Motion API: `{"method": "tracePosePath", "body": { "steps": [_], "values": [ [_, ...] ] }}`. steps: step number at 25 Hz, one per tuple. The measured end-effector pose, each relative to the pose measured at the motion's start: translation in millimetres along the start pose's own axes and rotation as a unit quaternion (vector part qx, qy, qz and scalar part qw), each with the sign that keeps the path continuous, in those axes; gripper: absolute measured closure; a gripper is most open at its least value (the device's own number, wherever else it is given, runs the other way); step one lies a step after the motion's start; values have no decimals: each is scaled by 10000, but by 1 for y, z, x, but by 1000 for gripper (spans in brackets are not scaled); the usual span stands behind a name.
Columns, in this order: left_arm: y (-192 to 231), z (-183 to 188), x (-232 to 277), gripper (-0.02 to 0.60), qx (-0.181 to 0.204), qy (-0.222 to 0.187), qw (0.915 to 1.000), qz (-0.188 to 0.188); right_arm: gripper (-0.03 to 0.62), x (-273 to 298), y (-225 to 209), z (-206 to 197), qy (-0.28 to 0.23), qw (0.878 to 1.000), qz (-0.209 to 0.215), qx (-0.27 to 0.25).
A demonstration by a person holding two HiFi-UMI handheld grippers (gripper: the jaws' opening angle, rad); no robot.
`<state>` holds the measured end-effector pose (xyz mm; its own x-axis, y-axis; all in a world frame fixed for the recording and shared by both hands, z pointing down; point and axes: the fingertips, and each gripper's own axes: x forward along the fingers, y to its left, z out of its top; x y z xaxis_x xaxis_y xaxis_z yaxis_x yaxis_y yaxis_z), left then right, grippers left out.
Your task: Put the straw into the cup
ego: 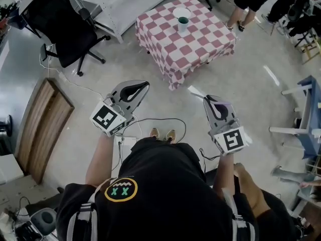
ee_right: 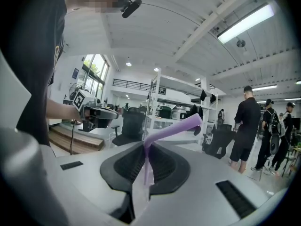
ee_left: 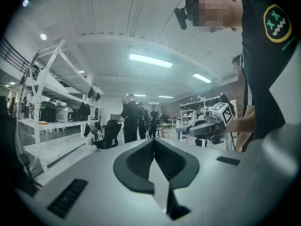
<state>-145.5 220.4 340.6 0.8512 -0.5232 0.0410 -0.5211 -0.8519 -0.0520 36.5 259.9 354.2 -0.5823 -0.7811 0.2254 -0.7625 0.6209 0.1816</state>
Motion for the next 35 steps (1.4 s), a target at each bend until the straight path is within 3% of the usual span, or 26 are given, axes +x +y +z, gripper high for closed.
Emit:
{"method": "tracePosePath", "body": {
  "steps": [18, 35],
  "values": [
    [-3, 3, 9, 563, 36, 19, 10000, 19, 545, -6, -12, 2, -128, 9999, -92, -3],
    [-50, 5, 29, 563, 94, 152, 9997, 175, 545, -46, -28, -14, -278, 9996, 80, 36]
  ]
}}
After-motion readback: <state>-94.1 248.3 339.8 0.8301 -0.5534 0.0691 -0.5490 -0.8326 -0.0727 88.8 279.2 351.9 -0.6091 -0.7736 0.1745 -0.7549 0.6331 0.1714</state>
